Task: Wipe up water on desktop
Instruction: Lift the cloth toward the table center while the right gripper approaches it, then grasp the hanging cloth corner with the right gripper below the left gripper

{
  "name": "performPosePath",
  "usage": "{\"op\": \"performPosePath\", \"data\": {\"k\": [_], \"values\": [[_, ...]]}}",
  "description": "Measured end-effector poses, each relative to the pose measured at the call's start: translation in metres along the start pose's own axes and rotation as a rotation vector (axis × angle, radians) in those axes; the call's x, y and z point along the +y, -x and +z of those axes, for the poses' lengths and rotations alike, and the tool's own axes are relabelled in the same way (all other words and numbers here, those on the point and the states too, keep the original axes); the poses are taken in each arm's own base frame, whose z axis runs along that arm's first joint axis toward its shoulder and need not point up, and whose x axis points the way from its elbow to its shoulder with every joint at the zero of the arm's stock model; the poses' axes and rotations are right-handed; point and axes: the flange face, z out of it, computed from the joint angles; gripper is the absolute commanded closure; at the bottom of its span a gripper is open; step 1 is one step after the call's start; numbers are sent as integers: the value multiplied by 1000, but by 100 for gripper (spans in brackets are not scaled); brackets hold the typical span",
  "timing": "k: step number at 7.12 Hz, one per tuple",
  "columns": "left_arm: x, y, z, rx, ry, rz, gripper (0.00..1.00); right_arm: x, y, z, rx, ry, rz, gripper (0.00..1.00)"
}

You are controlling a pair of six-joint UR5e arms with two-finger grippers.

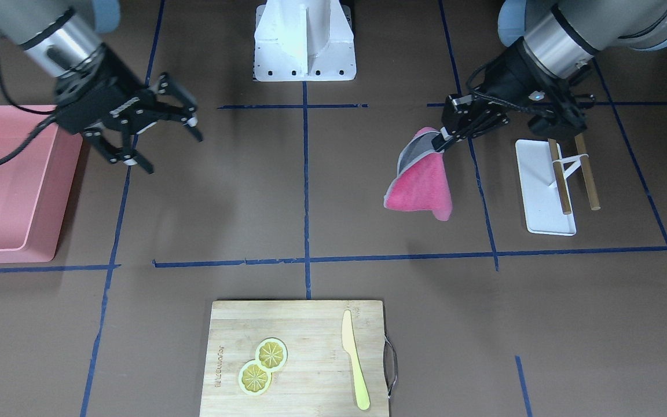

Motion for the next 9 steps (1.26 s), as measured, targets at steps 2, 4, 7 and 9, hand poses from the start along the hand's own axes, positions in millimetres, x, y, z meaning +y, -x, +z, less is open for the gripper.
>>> {"op": "performPosePath", "data": {"k": [2,4,7,9], "values": [[-1,-25,8,30,21,22,100,16,78,31,-40,-55,-119,0],[14,-39,13,65,81,57,100,38,131,52,-65,-84,-196,1],[42,-55,35,88,152,97,100,53,150,62,-64,-94,-235,2],[63,-66,50,94,195,93,100,57,154,67,-57,-97,-238,4]]}}
